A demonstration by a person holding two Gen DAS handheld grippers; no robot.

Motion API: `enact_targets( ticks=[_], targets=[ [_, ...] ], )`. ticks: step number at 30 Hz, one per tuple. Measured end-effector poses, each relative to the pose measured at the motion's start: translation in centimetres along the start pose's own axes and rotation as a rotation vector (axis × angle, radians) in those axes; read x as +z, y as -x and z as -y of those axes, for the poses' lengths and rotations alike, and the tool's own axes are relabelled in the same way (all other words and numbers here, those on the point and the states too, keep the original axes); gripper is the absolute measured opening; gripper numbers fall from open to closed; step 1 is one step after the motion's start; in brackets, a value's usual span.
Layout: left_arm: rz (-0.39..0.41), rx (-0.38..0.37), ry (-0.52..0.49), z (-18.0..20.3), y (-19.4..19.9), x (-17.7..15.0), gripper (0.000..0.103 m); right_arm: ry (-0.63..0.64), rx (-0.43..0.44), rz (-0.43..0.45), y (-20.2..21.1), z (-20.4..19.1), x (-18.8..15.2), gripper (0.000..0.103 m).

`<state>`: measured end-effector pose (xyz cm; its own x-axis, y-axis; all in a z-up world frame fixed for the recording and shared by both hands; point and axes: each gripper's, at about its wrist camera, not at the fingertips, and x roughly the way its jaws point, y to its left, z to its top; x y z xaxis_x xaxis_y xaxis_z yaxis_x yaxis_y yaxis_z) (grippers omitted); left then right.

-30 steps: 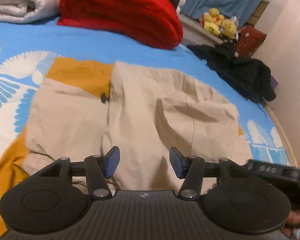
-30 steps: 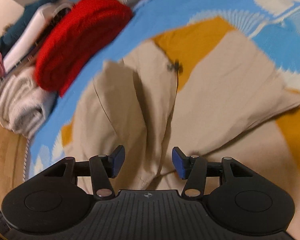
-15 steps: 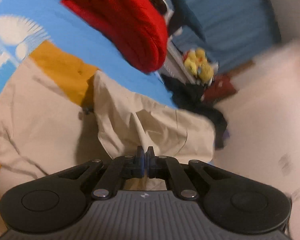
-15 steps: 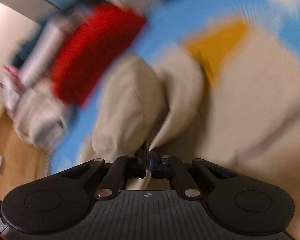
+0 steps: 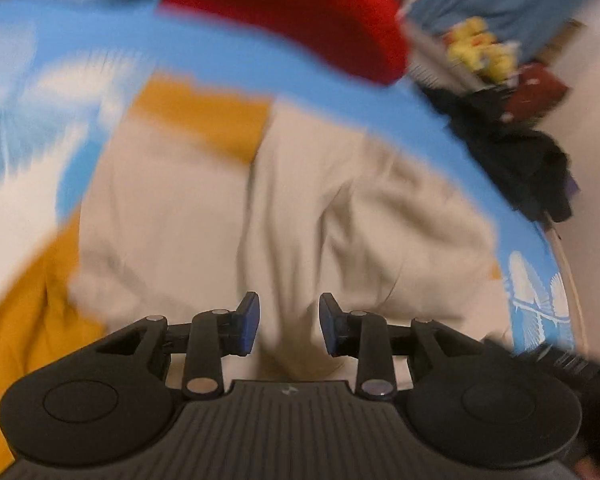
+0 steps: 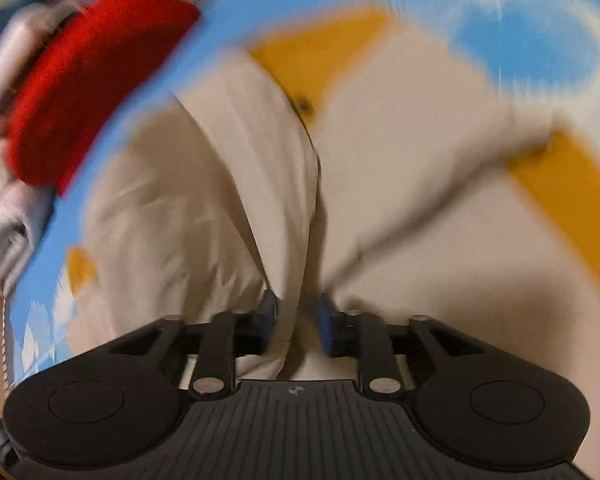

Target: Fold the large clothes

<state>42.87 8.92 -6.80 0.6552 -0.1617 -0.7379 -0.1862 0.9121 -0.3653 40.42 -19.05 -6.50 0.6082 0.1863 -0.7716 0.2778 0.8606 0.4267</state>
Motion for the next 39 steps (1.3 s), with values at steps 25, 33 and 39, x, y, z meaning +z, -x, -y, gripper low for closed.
enact_targets(
  ticks=[25,33,39],
  targets=[
    [-0.161,0.069,-0.277,3.6,-6.3,-5.6,0.033,0.181,0.113,-0.091,-5.0,-0.4,-0.8,0.048],
    [0.106,0.097,-0.315,5.3,5.0,-5.0,0.033,0.331,0.103,0.016,0.0,-0.5,-0.5,0.039],
    [0.287,0.132,-0.348,3.8,16.9,-8.5,0.036,0.341,0.192,0.318,13.5,1.7,-1.5,0.045]
  ],
)
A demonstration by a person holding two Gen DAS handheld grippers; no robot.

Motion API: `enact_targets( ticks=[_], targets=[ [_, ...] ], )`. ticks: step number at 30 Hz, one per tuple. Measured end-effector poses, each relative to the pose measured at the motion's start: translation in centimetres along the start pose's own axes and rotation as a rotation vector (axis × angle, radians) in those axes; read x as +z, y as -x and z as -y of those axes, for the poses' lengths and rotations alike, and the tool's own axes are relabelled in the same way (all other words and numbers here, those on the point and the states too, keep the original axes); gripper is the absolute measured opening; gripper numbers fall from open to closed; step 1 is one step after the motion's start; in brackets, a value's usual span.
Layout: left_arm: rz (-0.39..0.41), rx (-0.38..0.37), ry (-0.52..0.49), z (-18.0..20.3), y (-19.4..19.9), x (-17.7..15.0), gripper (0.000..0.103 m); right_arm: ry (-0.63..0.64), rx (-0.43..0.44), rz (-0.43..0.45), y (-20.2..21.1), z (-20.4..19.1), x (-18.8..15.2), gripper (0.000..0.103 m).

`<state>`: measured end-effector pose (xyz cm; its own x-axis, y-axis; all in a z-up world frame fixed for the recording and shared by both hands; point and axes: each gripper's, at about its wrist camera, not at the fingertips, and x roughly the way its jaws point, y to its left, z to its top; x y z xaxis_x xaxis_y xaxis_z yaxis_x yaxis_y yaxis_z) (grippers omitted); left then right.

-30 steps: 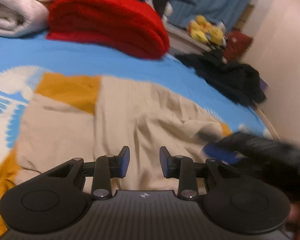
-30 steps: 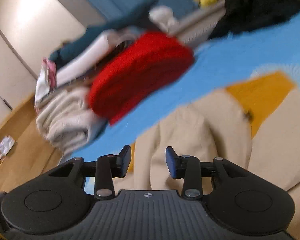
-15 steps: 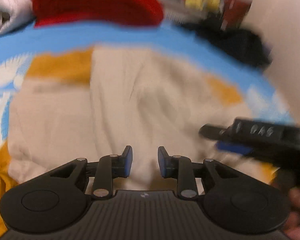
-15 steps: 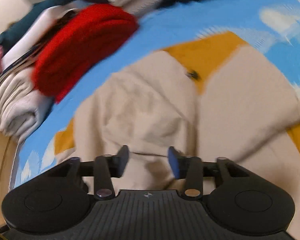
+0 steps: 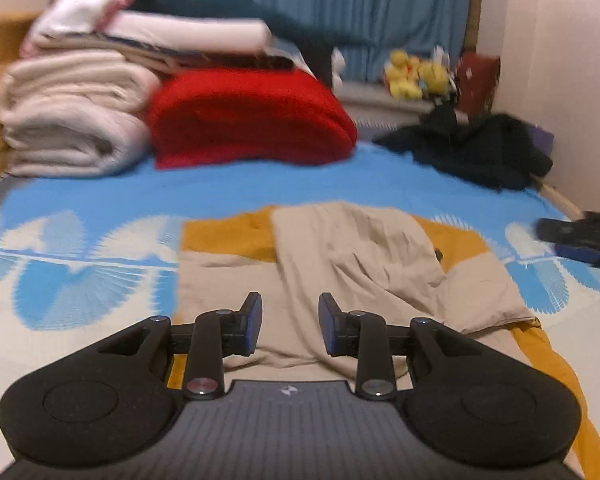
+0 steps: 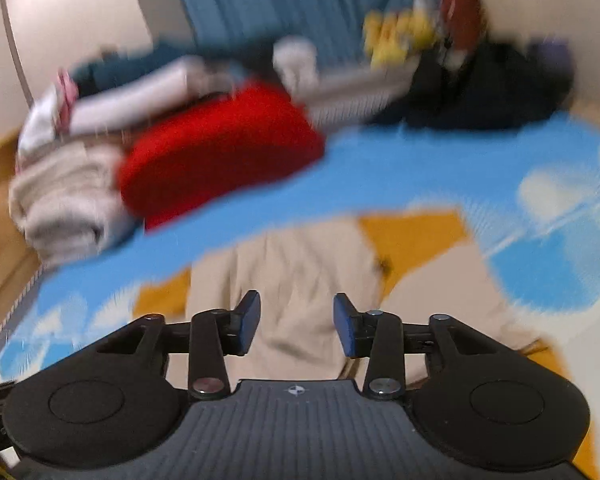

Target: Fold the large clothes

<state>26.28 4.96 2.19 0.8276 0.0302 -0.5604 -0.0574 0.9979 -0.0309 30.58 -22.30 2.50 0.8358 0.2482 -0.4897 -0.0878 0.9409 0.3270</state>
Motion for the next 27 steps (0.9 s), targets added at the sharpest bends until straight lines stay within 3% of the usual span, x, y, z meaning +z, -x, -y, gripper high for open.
enact_targets(
  ticks=[4,12,16,19,22,27],
  targets=[
    [-0.007,-0.003,0.027,-2.8,6.1,-3.1,0.036,0.017,0.021,0.041,7.5,1.1,-1.1,0.047],
    [-0.028,-0.009,0.032,-6.3,15.6,-9.1,0.036,0.059,-0.088,0.027,18.6,5.0,-6.2,0.048],
    [-0.007,-0.026,-0.042,-6.4,18.5,-11.9,0.036,0.051,-0.157,0.028,21.0,7.8,-9.3,0.049],
    [-0.029,-0.034,-0.077,-6.8,19.5,-14.8,0.036,0.046,-0.225,-0.017,21.8,9.7,-12.5,0.049],
    [-0.103,-0.015,-0.087,-7.0,18.2,-16.7,0.036,-0.012,-0.239,-0.063,21.5,10.6,-13.5,0.049],
    [-0.145,0.022,-0.104,-7.7,16.6,-17.9,0.036,-0.019,-0.289,-0.152,19.6,11.4,-14.8,0.049]
  ],
)
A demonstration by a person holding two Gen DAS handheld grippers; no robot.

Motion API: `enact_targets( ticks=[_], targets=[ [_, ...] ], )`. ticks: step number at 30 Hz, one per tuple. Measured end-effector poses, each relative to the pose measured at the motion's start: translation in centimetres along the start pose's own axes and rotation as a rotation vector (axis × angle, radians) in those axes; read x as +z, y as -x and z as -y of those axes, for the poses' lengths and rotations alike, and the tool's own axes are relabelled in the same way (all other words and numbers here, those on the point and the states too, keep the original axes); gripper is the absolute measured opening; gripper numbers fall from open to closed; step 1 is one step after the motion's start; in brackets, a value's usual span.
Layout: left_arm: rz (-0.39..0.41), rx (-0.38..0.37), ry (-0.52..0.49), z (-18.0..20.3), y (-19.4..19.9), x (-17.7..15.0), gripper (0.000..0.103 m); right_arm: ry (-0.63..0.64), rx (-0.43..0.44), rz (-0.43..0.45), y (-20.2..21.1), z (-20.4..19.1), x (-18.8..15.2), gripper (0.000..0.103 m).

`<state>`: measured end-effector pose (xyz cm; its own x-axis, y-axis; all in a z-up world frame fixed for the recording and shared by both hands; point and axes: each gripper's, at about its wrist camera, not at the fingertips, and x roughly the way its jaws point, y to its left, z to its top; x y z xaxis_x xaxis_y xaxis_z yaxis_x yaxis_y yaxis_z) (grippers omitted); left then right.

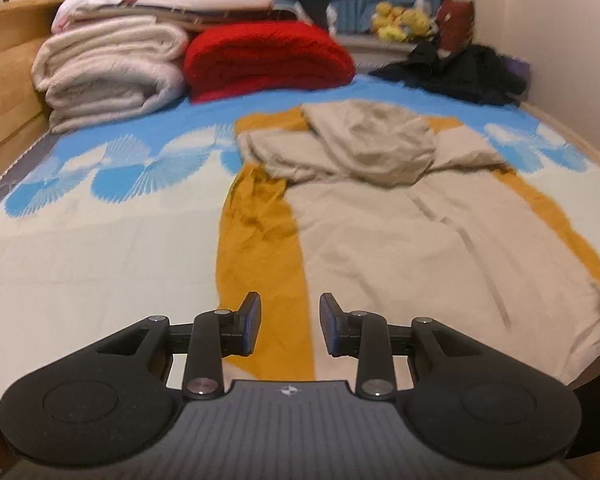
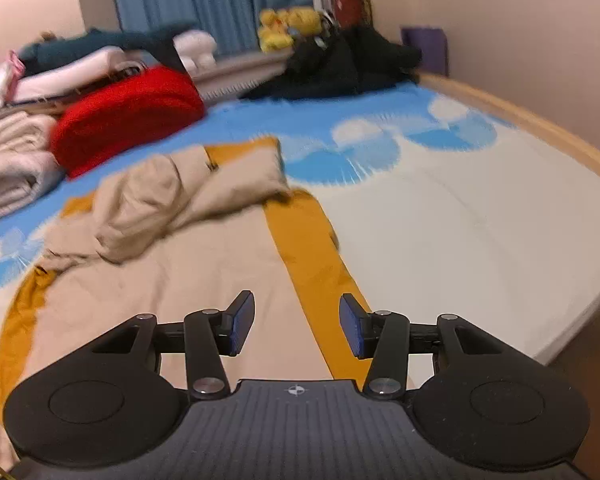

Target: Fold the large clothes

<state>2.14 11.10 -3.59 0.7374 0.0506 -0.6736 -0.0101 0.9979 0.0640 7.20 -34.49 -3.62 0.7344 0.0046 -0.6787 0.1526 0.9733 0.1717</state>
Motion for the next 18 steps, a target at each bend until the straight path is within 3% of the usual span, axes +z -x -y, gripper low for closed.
enact_targets(
  ticks=[8,12,18],
  targets=[
    [-0.132,-0.027,0.217,-3.8,-3.4,-0.3,0.036,-0.091,-0.062,-0.091,-2.7,2.4,-0.5,0.049],
    [-0.225,-0.012,0.308,-5.4,-5.2,-1.0,0.061,-0.162,-0.093,-0.144,-4.2,4.2,-0.9,0.051],
    [-0.338,0.069,0.420,-7.8,-7.2,-2.4,0.062,-0.217,-0.162,-0.240,-6.9,6.5,-1.6,0.054]
  ],
)
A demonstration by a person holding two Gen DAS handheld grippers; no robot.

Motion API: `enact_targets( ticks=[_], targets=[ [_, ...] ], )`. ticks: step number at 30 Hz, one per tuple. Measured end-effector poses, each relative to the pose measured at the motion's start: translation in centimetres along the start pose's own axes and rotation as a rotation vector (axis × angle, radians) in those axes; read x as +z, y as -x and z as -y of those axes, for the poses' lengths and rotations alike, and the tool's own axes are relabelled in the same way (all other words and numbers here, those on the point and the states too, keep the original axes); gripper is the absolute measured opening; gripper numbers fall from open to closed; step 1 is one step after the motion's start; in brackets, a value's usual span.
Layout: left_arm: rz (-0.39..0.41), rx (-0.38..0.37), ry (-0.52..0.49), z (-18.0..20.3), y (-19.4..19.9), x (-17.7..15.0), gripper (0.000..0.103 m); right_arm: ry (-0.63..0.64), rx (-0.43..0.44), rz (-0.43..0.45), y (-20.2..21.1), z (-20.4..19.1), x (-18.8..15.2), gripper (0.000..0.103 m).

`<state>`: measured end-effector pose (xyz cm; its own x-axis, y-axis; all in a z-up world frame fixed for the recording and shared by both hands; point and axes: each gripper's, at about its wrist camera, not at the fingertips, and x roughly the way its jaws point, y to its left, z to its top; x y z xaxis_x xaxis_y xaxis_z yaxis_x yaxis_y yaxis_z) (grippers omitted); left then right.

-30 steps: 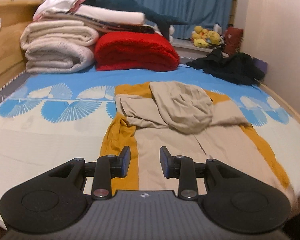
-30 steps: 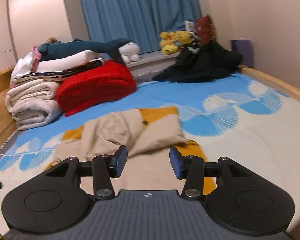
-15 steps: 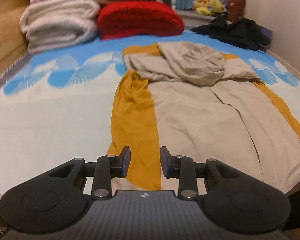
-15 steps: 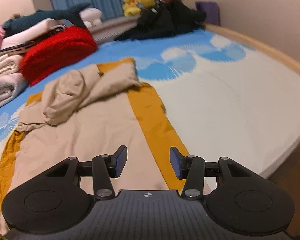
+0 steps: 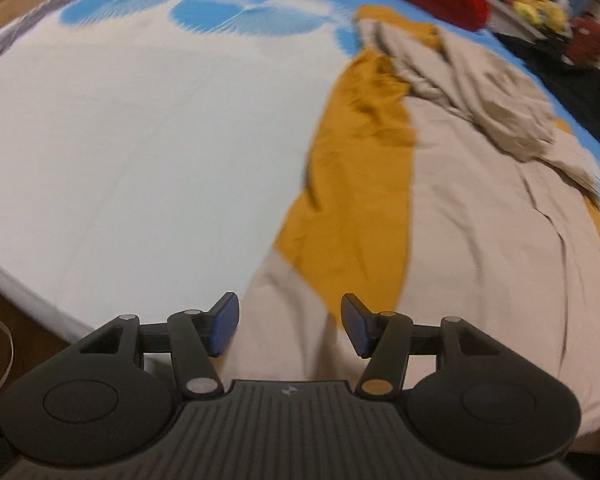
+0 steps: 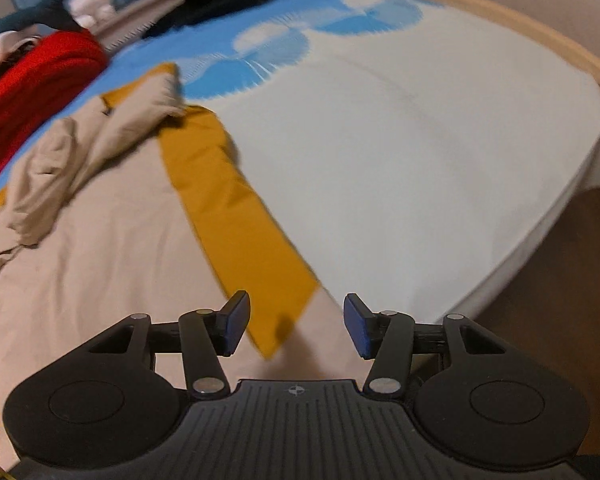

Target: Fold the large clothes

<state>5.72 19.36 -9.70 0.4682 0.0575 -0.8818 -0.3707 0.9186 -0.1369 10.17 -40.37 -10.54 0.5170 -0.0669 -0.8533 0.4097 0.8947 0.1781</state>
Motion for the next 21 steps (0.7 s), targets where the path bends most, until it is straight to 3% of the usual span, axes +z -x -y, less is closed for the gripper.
enact_targets(
  ticks=[4,8,9,11,12,13,15,19,21],
  targets=[
    [-0.054,0.025,0.022,-0.6,-1.2,-0.2,0.062,-0.012,-0.049,-0.093,-2.4,0.6,-0.1,0.055],
    [-0.055,0.038,-0.004,-0.3,-1.6,-0.5,0.062,0.046,-0.060,-0.110,-3.1,-0.1,-0.5,0.057],
    [-0.051,0.039,-0.021,0.0,-1.6,-0.6,0.057,0.056,-0.061,-0.111,-3.1,-0.3,-0.6,0.057],
    [-0.045,0.035,-0.059,0.8,-1.6,-0.8,0.038,0.067,-0.052,-0.115,-3.0,-0.4,-0.7,0.056],
    [-0.041,0.024,-0.072,1.0,-1.3,-0.8,0.025,0.076,-0.048,-0.116,-3.0,-0.5,-0.7,0.052],
    [-0.033,0.013,-0.072,1.1,-1.0,-0.9,0.023,0.090,-0.041,-0.115,-2.8,-0.6,-0.9,0.041],
    [-0.013,-0.011,-0.058,1.0,-0.1,-1.0,0.024,0.101,-0.018,-0.114,-2.3,-0.8,-0.9,0.023],
    [-0.043,-0.025,-0.011,0.2,-0.2,-1.3,0.037,0.089,0.005,-0.118,-1.7,-0.7,-1.1,0.025],
    [-0.078,-0.004,-0.012,0.1,-0.9,-1.4,0.038,0.088,-0.010,-0.137,-2.0,-0.9,-1.3,0.028]
  ],
)
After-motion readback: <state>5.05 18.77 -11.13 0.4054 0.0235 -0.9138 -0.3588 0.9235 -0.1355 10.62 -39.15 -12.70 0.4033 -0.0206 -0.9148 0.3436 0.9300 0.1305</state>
